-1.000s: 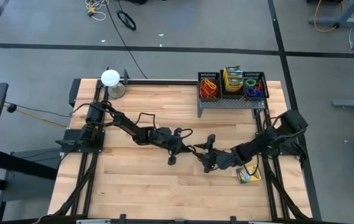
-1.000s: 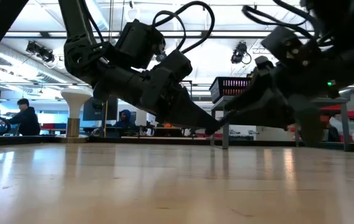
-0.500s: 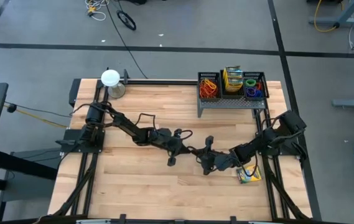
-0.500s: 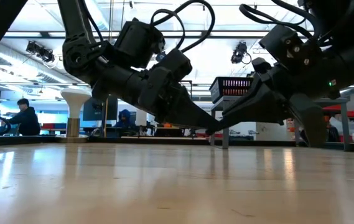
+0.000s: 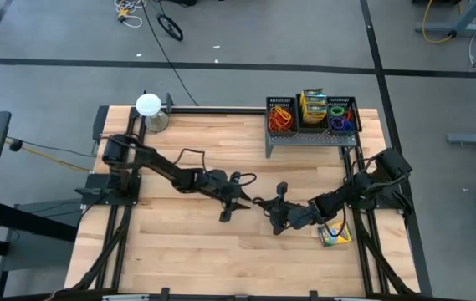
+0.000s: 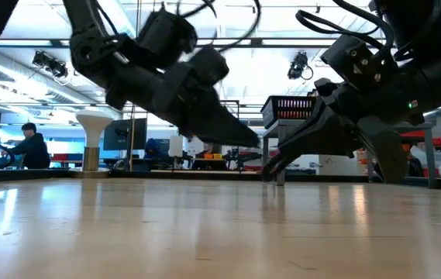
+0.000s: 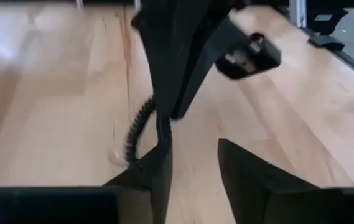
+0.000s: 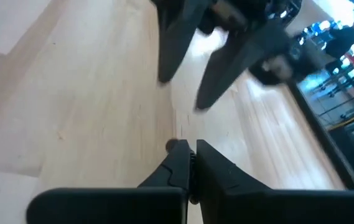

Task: Pick & Place Office Desk Supplies
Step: Put the black spring keychain into the right black bin on the shelf, then put the yellow crayon box into the middle black bin on the shelf

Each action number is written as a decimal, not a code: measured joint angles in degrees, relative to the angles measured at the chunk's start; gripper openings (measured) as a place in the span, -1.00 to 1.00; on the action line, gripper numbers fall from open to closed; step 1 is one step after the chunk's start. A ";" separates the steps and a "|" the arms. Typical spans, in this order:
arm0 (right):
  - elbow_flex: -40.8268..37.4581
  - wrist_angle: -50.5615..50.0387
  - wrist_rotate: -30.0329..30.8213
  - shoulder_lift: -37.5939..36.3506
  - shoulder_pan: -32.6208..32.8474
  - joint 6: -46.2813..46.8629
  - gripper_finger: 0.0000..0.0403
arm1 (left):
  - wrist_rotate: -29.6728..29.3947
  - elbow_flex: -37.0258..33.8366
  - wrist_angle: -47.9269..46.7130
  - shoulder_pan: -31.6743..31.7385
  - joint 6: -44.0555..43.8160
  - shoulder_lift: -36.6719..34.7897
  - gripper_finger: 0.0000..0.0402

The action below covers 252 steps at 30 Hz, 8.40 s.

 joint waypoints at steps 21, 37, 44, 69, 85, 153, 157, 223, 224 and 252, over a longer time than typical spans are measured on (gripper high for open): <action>5.86 -34.04 19.67 -33.32 1.42 10.07 -0.95 | -30.09 -33.70 47.53 0.16 4.65 -8.55 -0.51; 25.03 -93.09 28.24 -59.09 -18.68 29.81 -0.95 | -31.59 -31.78 42.56 0.17 3.61 -8.50 -0.51; 25.02 -97.45 17.54 -60.38 -39.74 28.80 -0.95 | -31.61 -31.76 42.06 0.17 3.58 -8.50 -0.51; 16.63 -81.95 0.49 -51.49 -68.15 18.51 -0.11 | -31.58 -31.76 42.08 0.17 2.49 -8.50 -0.51; 28.41 -125.11 -4.03 -51.42 -41.17 36.39 -0.94 | -31.61 -31.75 41.18 0.20 2.78 -8.50 -0.51; 8.60 -77.22 -29.06 -19.50 21.83 95.63 -0.32 | -31.63 -31.73 37.71 0.13 -0.18 -8.48 -0.51; 6.03 -76.56 -28.93 -21.55 21.75 96.29 -0.37 | -31.63 -31.71 37.66 0.13 -0.32 -8.48 -0.51; 43.20 -131.47 4.63 14.91 17.44 67.37 -0.98 | -30.11 -28.32 31.69 0.14 -0.52 -8.48 -0.51; 43.33 -131.51 4.53 14.91 17.68 68.12 -0.97 | -30.10 -28.32 31.65 0.13 -0.50 -8.48 -0.51; 47.52 -130.12 -6.03 9.11 14.68 70.92 -0.12 | -30.11 -28.32 31.30 0.13 -0.77 -8.48 -0.51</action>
